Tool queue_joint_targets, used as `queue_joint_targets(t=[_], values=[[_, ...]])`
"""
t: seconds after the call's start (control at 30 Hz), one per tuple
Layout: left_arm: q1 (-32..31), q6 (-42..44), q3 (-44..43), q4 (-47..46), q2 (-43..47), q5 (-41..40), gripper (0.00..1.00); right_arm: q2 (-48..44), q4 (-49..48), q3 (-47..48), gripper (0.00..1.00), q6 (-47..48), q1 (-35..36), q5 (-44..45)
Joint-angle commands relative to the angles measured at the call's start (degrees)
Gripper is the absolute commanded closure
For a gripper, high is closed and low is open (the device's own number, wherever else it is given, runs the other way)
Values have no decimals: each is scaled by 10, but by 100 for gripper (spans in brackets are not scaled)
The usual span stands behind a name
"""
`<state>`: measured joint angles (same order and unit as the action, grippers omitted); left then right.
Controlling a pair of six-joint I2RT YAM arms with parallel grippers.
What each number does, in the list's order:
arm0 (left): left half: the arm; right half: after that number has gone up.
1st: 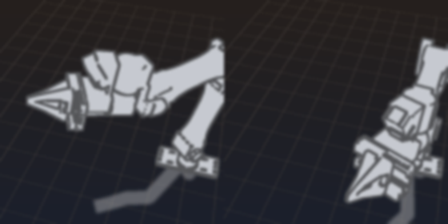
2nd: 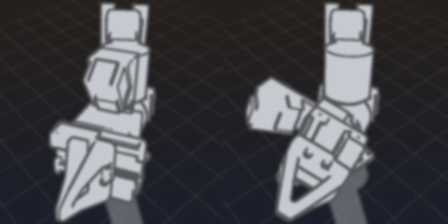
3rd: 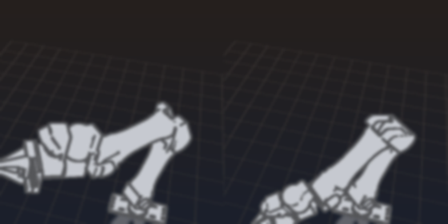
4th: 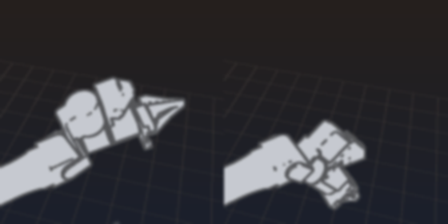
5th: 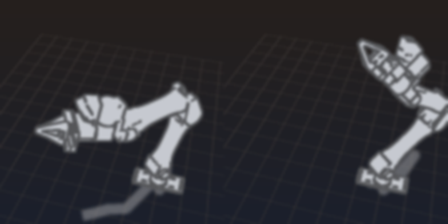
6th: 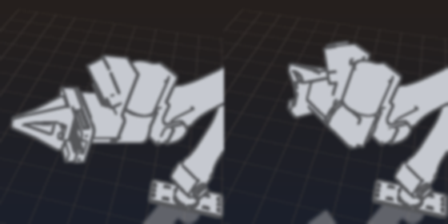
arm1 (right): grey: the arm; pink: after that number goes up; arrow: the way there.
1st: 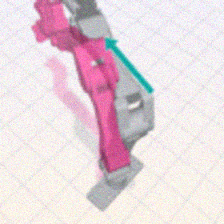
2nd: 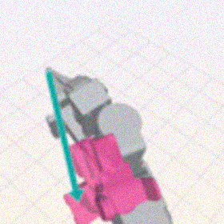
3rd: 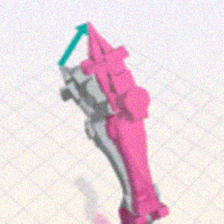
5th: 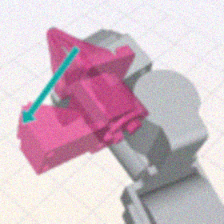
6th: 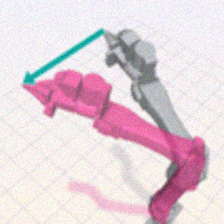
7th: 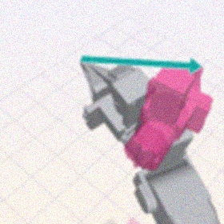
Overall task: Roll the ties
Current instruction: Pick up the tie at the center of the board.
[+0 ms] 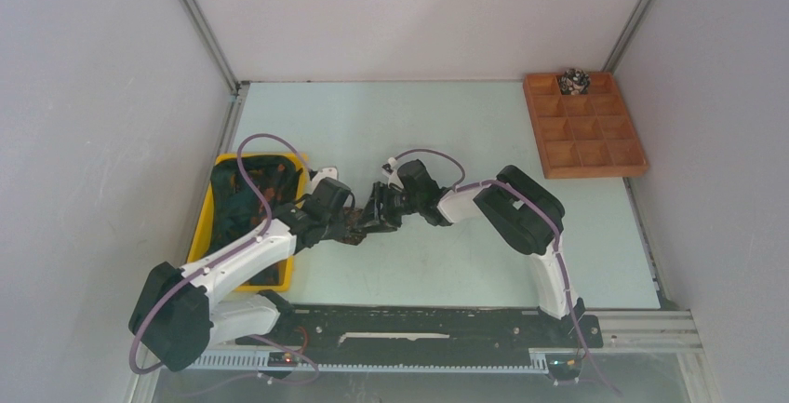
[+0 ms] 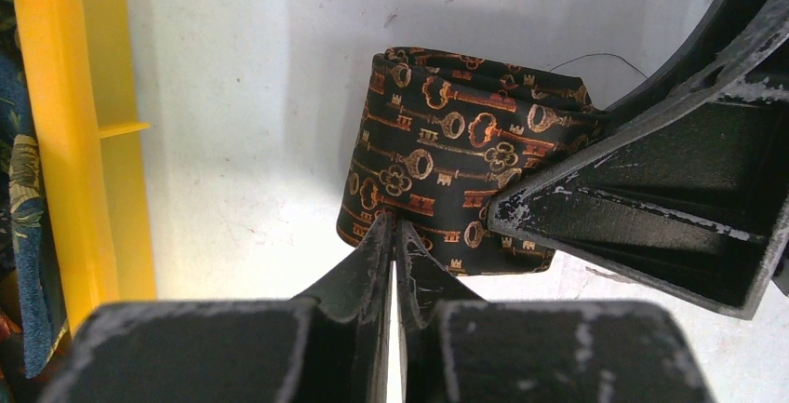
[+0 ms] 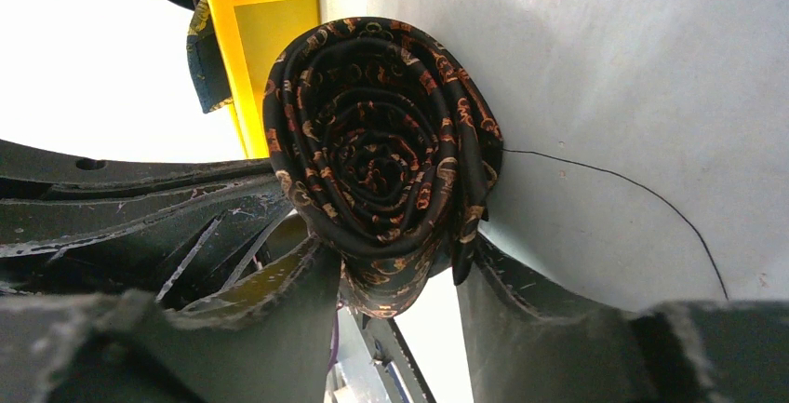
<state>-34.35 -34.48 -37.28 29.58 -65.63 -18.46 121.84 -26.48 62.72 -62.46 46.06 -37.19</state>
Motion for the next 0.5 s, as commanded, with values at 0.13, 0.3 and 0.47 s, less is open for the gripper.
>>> queue_joint_targets(t=[0.13, 0.3, 0.47], values=[[3, -6, -3, -8, 11, 14, 91, 0, 5, -1, 67, -2, 3, 7], [3, -7, -10, 6, 21, 14, 91, -10, 18, -1, 75, -2, -1, 6], [3, -9, -16, 21, 33, 14, 91, -17, 22, -1, 82, -3, -6, 2]])
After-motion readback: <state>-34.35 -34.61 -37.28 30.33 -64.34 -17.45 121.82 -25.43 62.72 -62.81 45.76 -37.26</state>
